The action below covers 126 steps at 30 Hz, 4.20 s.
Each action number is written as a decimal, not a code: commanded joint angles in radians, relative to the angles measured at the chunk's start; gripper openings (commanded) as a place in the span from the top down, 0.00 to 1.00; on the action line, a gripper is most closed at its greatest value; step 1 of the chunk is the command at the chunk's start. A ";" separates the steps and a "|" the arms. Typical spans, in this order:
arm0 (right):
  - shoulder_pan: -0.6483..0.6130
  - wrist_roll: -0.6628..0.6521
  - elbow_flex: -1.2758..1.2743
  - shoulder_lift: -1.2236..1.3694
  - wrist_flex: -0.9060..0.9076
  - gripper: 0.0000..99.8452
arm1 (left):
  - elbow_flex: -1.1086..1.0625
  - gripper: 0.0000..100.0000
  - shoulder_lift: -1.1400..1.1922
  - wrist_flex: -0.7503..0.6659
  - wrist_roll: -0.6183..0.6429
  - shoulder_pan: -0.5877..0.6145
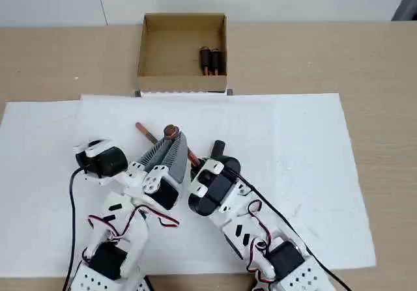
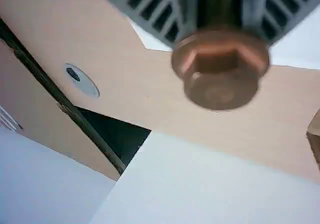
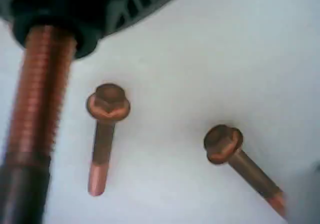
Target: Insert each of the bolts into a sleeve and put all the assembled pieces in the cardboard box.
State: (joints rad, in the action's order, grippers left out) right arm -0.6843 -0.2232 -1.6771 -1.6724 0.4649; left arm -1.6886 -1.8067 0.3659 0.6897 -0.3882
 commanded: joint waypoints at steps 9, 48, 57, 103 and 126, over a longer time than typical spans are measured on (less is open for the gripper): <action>-0.013 -0.048 -0.012 -0.007 -0.027 1.00 | 0.007 1.00 -0.008 0.121 0.000 -0.091; -0.010 -0.048 -0.014 0.001 -0.065 1.00 | 0.127 0.81 -0.009 0.256 -0.173 -0.091; -0.005 -0.048 -0.014 0.002 -0.065 1.00 | 0.162 1.00 -0.011 0.253 -0.270 0.060; 0.280 0.166 1.812 1.647 0.289 1.00 | 0.008 0.99 -0.008 0.428 -0.614 0.410; 0.274 -0.341 2.773 2.563 0.297 0.99 | 0.008 0.99 -0.008 0.506 -0.609 0.405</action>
State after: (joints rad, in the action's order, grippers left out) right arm -0.3928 -0.5040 0.9268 0.8516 0.7856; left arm -1.6855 -1.8082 0.8707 0.0821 0.0169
